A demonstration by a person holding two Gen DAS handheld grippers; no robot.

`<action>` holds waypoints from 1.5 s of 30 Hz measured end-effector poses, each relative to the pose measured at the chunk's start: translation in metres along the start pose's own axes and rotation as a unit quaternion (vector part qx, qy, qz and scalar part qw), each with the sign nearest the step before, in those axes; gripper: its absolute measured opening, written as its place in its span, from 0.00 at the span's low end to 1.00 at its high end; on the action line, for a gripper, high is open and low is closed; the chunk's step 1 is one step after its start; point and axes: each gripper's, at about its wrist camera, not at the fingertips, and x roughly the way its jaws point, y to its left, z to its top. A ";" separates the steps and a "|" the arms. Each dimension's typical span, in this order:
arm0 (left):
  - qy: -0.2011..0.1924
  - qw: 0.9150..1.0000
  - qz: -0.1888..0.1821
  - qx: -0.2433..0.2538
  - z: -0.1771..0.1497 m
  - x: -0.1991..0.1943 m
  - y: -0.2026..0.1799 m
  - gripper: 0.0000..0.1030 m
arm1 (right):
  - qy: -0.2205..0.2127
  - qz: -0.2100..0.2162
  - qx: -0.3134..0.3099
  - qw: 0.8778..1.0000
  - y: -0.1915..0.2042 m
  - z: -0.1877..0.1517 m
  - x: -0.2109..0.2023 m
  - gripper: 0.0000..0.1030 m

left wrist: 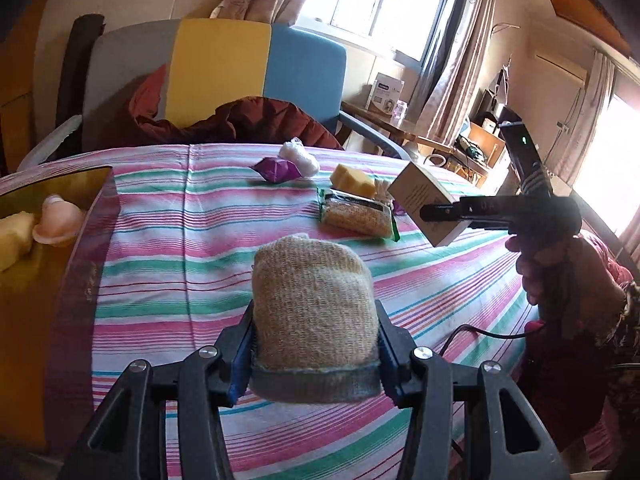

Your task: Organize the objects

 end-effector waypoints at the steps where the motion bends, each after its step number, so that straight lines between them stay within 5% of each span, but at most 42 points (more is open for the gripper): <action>1: -0.007 1.000 0.004 -0.007 0.002 -0.007 0.006 0.50 | -0.002 0.000 -0.004 1.000 0.001 0.000 0.000 0.50; 8: -0.024 0.997 0.041 -0.067 0.017 -0.041 0.061 0.50 | -0.008 0.007 -0.011 1.000 0.006 0.000 0.000 0.50; 16: 0.009 0.985 0.096 -0.144 0.021 -0.053 0.149 0.50 | -0.026 0.024 -0.028 0.999 0.015 0.001 -0.004 0.50; 25: 0.066 0.963 0.144 -0.217 0.019 -0.046 0.234 0.50 | -0.063 0.033 -0.045 0.996 0.026 0.003 -0.015 0.50; 33: 0.107 0.943 0.198 -0.247 0.013 -0.040 0.272 0.53 | -0.091 0.053 -0.098 0.990 0.054 -0.001 -0.023 0.50; 38: 0.074 0.937 0.215 -0.265 0.008 -0.059 0.276 0.57 | -0.073 0.076 -0.093 0.990 0.075 -0.008 -0.014 0.51; 45: -0.034 0.926 0.205 -0.315 -0.003 -0.109 0.260 0.57 | -0.028 0.141 -0.101 0.984 0.151 -0.024 0.002 0.51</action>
